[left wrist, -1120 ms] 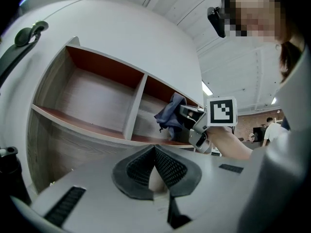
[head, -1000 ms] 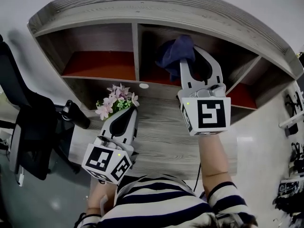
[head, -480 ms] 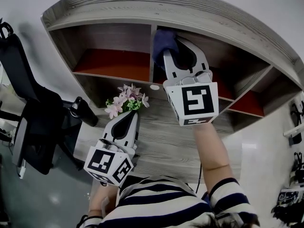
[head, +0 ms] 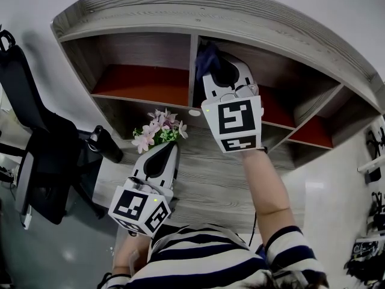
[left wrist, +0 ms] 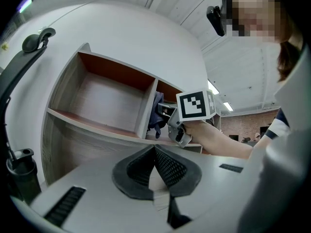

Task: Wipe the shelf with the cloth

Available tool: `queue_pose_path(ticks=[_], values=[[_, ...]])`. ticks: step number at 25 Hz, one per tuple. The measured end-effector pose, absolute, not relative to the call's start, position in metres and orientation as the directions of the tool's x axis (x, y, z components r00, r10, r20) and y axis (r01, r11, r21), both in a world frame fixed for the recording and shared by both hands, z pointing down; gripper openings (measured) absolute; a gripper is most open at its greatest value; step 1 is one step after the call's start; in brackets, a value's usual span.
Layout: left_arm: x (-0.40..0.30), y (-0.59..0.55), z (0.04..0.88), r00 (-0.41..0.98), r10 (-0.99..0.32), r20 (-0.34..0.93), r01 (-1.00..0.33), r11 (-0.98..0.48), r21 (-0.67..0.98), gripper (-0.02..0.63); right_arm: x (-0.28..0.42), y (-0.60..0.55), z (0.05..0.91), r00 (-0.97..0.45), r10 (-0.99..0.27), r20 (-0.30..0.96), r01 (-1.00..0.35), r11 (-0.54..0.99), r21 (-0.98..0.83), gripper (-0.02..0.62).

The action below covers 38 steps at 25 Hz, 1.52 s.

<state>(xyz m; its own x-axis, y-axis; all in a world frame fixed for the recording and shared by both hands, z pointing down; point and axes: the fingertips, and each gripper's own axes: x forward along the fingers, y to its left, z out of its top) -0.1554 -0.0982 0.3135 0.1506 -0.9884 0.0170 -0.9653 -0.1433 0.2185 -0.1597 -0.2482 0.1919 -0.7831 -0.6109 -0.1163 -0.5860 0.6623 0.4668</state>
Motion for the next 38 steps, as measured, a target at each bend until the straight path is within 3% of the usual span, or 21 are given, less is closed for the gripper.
queue_pose_path(ticks=[26,38], values=[[-0.144,-0.107,0.317,0.189,-0.982,0.025,-0.959,-0.179,0.222,0.017,-0.163,-0.242,0.265,-0.823,-0.537,0.185,-0.376,0.758,0.533,0.057],[-0.138,-0.113,0.317,0.209,-0.978,0.022,-0.952,-0.198,0.231,0.017,-0.156,-0.244,0.260,-0.813,-0.566,0.136,-0.402,0.715,0.571,0.057]])
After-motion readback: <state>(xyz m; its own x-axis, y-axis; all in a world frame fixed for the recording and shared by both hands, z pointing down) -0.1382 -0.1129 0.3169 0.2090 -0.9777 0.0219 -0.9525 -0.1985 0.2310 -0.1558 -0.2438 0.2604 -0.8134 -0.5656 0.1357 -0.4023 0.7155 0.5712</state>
